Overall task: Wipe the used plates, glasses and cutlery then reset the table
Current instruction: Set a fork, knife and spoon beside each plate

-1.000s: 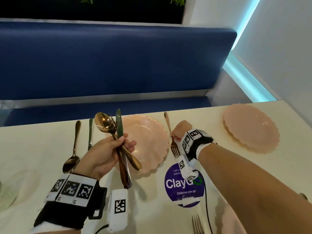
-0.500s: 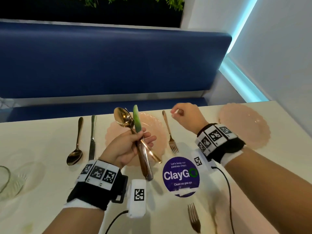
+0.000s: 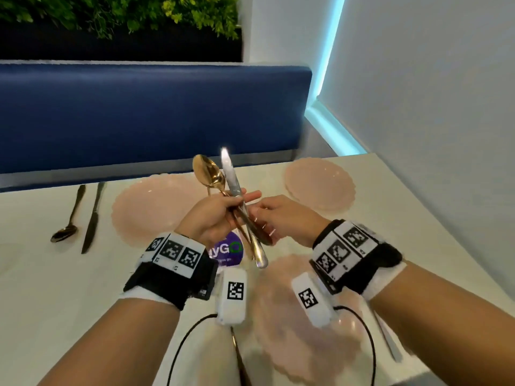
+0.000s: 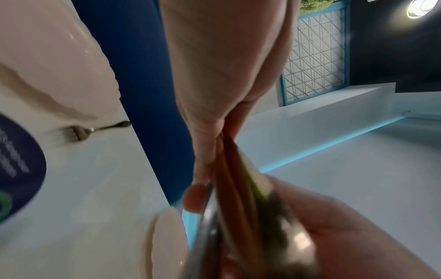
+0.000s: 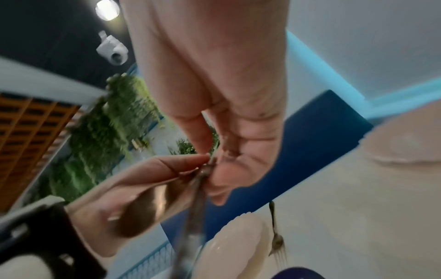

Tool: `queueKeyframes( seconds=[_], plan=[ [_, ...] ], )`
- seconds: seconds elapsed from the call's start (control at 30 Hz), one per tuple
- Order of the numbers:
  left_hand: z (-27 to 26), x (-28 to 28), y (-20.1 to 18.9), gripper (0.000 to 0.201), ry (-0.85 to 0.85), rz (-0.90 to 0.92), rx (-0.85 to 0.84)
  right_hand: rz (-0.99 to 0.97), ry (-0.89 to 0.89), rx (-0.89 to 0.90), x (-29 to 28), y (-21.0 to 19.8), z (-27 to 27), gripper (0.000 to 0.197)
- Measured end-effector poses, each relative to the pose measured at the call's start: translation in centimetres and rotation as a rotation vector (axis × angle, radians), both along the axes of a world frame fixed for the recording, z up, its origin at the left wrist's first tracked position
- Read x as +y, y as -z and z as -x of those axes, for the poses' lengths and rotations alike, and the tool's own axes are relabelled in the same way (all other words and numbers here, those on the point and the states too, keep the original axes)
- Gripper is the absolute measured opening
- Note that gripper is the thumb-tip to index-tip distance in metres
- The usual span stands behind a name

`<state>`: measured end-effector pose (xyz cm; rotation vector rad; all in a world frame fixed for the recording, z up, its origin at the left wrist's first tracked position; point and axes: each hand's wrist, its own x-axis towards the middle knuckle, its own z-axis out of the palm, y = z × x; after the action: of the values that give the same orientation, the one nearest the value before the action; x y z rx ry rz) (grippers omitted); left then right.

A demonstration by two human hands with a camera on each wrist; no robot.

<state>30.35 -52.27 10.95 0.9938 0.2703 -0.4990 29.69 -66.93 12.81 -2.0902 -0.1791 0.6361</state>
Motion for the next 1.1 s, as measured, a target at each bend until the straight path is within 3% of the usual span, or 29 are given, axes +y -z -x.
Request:
queueKeyframes(
  seconds=[0.1,0.17,0.27,0.53,0.6,0.67,0.73,0.83,0.9,0.97,1.1],
  plan=[
    [1.6,-5.0,-0.8,0.029,0.024,-0.022,-0.040,0.032,-0.004,0.077,-4.7,-1.0,1.8,0.026],
    [2.0,-7.4,-1.0,0.033,0.027,0.032,-0.030,-0.050,0.029,0.139,-7.3,-1.8,2.8,0.019],
    [2.3,-9.7,-1.6,0.020,0.005,0.147,0.038,-0.175,0.098,0.086,-10.0,-2.8,3.8,0.009],
    [1.6,-9.4,-2.0,0.028,0.027,0.112,0.103,-0.448,0.044,0.080,-12.5,-2.0,2.9,0.038],
    [1.0,-8.5,-1.9,0.028,-0.009,0.119,0.137,-0.501,-0.028,0.036,-12.1,-1.7,2.3,0.034],
    [0.4,-7.7,-2.0,0.027,-0.028,0.113,0.151,-0.399,-0.133,-0.119,-11.2,-1.6,1.4,0.023],
    [-0.3,-6.9,-2.1,0.027,-0.012,0.103,0.140,-0.278,-0.137,-0.308,-10.0,-1.5,0.2,0.024],
    [-1.7,-5.3,-1.5,0.026,0.009,0.084,0.133,-0.210,0.034,-0.608,-8.3,-2.4,-2.2,0.008],
    [-2.4,-4.1,-0.9,0.022,-0.035,0.085,0.155,-0.166,0.168,-0.729,-8.0,-3.3,-4.4,0.012],
    [-3.0,-2.7,-0.2,0.021,-0.068,0.065,0.176,-0.100,0.260,-0.695,-7.5,-3.3,-7.3,0.014],
    [-4.0,-0.7,0.9,0.020,-0.125,-0.002,0.202,0.033,0.267,-0.418,-7.1,0.2,-13.2,0.007]
  ],
)
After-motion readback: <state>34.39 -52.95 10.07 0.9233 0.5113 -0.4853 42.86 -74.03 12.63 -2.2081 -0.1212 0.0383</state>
